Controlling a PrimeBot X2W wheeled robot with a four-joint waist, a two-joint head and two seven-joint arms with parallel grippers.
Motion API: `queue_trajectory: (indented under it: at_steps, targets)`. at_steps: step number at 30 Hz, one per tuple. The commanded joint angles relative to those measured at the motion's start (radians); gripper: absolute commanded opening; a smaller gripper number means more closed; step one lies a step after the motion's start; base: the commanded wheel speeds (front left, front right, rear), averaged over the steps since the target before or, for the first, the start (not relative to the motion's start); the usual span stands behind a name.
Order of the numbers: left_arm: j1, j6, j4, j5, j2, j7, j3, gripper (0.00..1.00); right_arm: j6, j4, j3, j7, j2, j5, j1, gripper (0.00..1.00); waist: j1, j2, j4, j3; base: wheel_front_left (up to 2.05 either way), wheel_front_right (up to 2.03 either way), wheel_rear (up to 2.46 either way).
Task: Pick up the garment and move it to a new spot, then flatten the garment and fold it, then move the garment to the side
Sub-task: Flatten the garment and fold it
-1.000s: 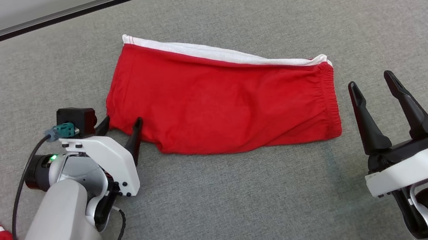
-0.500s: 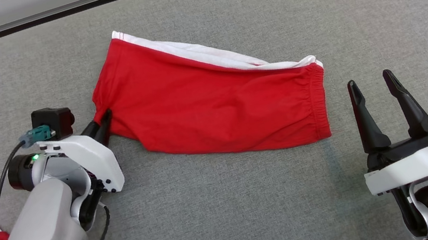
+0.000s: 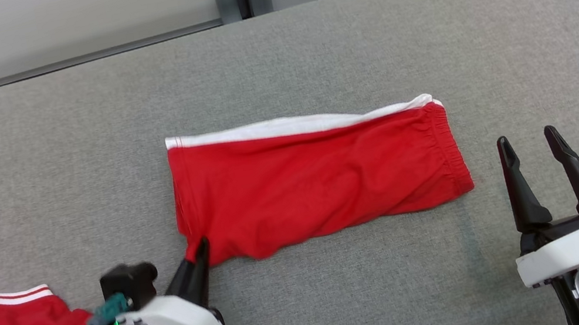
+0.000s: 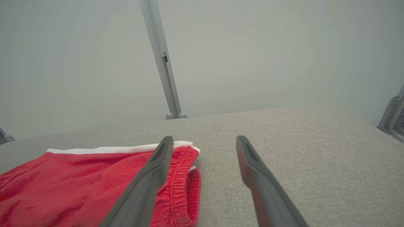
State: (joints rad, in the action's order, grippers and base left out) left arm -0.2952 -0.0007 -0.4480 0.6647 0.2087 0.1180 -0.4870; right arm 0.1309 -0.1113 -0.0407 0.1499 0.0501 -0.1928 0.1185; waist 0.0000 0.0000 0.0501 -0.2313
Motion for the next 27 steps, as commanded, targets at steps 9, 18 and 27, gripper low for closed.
queue_trajectory:
  at_steps: [9, 18, 27]
  targets:
    - [0.142, 0.079, 0.195, 0.007, 0.033, -0.066, -0.017, 1.00, 0.000, 0.049, 0.014, -0.045, 0.002, 0.011, -0.039, 1.00, 0.0000, 0.0000, -0.013, 0.027, 0.00, 0.00, 0.00]
    - [0.162, 0.173, 0.318, -0.074, 0.087, 0.110, 0.079, 1.00, 0.000, 0.084, 0.020, -0.072, 0.010, 0.029, -0.049, 1.00, 0.0000, 0.0000, -0.014, 0.052, 0.00, 0.00, 0.00]
    - [0.208, 0.209, 0.413, -0.131, 0.172, 0.141, 0.186, 1.00, 0.000, 0.094, 0.009, -0.109, 0.027, 0.028, -0.083, 1.00, 0.0000, 0.0000, -0.033, 0.118, 0.00, 0.00, 0.00]
